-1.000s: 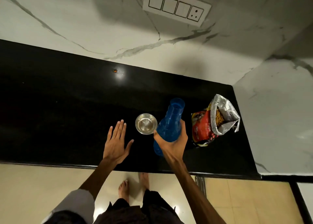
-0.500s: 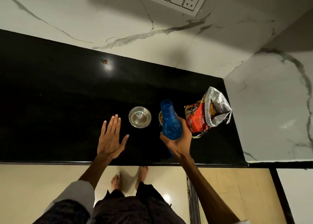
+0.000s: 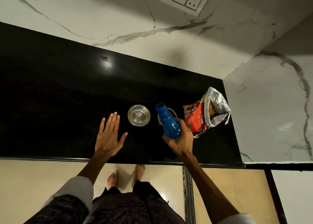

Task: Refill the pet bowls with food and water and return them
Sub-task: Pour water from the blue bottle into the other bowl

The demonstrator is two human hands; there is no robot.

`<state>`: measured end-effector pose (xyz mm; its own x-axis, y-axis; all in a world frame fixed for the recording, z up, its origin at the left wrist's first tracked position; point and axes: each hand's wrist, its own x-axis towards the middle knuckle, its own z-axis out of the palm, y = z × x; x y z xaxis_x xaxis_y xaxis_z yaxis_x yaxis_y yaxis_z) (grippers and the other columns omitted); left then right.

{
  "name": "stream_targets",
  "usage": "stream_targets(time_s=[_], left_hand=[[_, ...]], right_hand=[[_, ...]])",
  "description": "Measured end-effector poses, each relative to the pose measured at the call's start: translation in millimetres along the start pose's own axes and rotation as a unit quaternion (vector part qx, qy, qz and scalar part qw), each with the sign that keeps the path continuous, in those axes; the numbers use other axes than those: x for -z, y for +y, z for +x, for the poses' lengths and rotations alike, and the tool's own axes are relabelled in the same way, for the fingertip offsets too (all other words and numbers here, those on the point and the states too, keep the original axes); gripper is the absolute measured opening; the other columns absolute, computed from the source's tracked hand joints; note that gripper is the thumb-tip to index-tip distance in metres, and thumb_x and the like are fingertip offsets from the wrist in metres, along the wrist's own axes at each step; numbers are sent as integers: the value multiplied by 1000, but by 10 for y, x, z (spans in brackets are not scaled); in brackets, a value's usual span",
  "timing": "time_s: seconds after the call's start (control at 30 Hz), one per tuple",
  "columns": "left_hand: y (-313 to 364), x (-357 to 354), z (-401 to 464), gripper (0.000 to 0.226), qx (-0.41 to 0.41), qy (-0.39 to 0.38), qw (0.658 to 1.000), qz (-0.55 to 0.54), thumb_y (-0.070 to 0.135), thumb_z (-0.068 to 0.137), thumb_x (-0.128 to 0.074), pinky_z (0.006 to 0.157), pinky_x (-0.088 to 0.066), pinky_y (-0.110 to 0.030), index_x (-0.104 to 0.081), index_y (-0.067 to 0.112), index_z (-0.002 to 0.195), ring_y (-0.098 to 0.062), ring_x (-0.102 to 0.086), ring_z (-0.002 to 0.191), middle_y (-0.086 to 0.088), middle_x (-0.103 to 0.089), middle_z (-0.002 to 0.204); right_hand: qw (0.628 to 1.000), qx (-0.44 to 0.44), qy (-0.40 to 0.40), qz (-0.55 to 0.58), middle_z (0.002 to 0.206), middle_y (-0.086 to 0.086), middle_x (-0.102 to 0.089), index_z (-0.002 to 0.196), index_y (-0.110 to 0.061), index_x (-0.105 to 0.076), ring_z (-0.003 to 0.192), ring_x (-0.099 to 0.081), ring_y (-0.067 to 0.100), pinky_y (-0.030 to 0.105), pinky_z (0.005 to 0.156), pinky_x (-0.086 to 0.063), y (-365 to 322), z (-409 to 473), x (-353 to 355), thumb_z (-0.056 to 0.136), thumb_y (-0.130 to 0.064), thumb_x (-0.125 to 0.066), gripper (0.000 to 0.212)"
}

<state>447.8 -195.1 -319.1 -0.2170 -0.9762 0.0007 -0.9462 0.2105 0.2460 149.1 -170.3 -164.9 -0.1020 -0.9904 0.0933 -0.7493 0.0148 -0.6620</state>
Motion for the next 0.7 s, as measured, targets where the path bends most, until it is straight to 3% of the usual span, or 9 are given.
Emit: stream_targets(time_s=[0.33,0.7], left_hand=[[2,2,0,86,-1,5,1000,-1,63,103,-28,129,-12,-54,-18,3,164,-28,-10,161,-17,-12,173],[0,2,-2,85,-2,10,1000,-6,62,102,-30,129,-13,-55,-20,4,163,-29,-10,161,-17,-13,173]], right_hand=[[998,12,-16,-61,118,-4,-68,132,-23,-54,95,-67,12,34,78,-61,91,45,-30,68,-54,-80,76],[993,3,-39,-116,116,0,-69,132,-20,-54,94,-68,16,39,76,-62,180,92,-85,68,-61,-74,79]])
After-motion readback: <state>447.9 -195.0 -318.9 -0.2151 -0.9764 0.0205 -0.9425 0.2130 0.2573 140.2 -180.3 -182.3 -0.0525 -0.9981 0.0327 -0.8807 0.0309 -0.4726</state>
